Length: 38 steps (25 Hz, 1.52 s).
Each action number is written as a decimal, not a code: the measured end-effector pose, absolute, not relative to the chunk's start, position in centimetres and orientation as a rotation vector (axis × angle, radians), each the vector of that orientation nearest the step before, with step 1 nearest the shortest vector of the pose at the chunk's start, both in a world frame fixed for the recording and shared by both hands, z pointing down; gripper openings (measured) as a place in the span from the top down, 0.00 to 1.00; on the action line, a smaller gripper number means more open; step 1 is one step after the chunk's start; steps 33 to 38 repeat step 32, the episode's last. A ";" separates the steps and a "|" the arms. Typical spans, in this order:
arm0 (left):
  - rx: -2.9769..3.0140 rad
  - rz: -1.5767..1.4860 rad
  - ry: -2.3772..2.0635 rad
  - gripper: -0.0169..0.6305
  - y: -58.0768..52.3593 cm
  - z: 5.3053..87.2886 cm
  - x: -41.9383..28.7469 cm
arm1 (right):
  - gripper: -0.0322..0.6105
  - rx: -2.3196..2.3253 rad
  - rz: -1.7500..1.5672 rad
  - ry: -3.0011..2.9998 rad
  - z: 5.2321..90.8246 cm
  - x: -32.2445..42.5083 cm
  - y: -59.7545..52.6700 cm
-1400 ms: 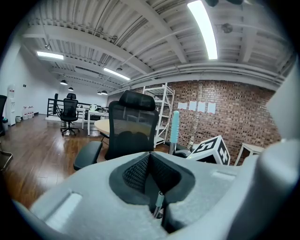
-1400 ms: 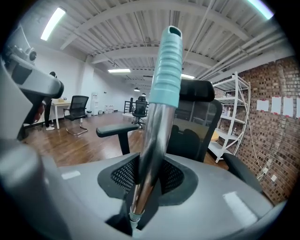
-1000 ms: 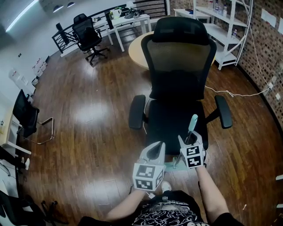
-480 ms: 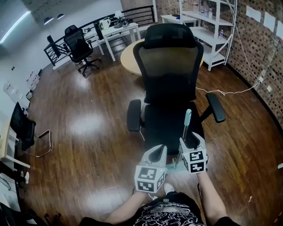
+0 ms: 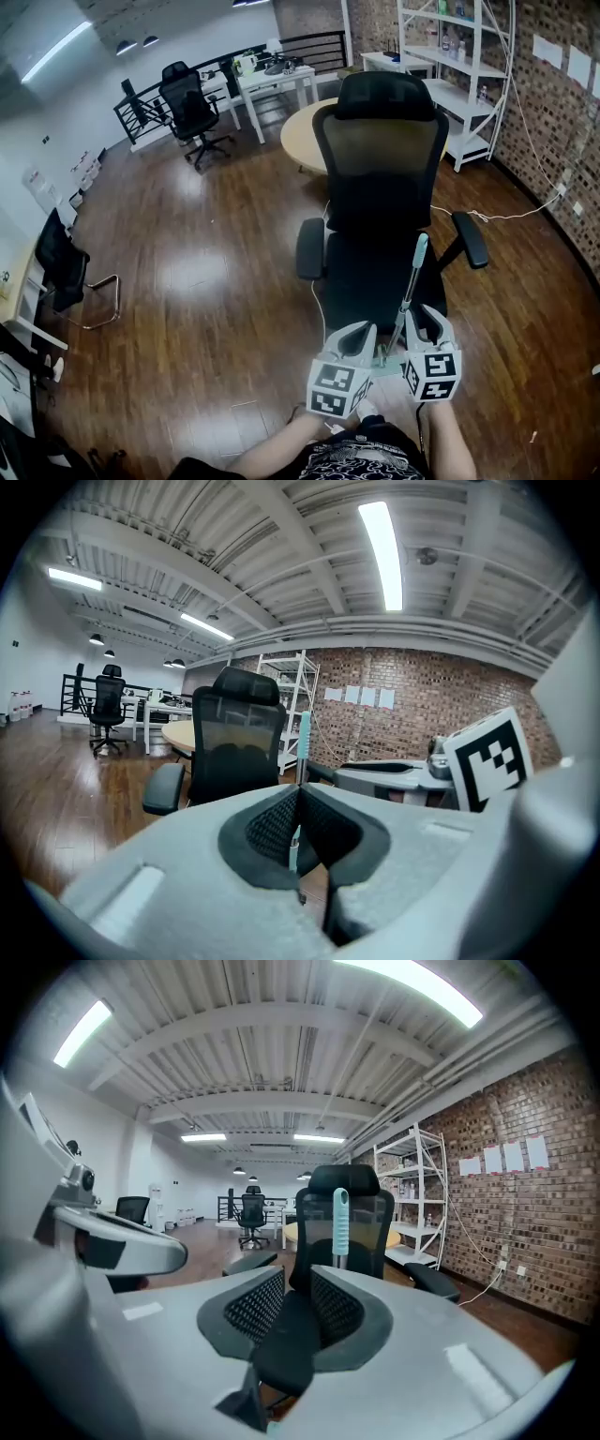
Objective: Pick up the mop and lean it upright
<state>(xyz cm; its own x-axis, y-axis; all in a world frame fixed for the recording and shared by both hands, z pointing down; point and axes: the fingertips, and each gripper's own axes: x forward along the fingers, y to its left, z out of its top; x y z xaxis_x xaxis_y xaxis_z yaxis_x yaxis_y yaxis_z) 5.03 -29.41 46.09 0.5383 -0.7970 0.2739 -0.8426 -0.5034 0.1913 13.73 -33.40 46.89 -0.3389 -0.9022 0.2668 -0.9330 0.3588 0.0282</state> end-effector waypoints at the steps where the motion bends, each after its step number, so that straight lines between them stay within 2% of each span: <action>1: 2.482 0.215 -1.358 0.97 -28.9 46.0 4.6 | 0.83 1.647 0.193 -2.399 46.4 13.1 -32.6; 2: 2.486 0.215 -1.355 0.97 -28.5 45.9 4.3 | 0.86 1.644 0.200 -2.415 46.0 12.5 -31.8; 3: 2.489 0.214 -1.353 0.97 -28.1 45.9 4.0 | 0.94 1.635 0.209 -2.434 45.7 11.9 -31.0; 14: 2.522 0.209 -1.303 0.97 -26.1 46.2 3.6 | 0.94 1.636 0.350 -2.508 46.1 9.7 -26.2; 38: 2.544 0.172 -1.236 0.97 -25.0 45.7 4.4 | 0.94 1.685 0.357 -2.447 46.1 10.5 -24.7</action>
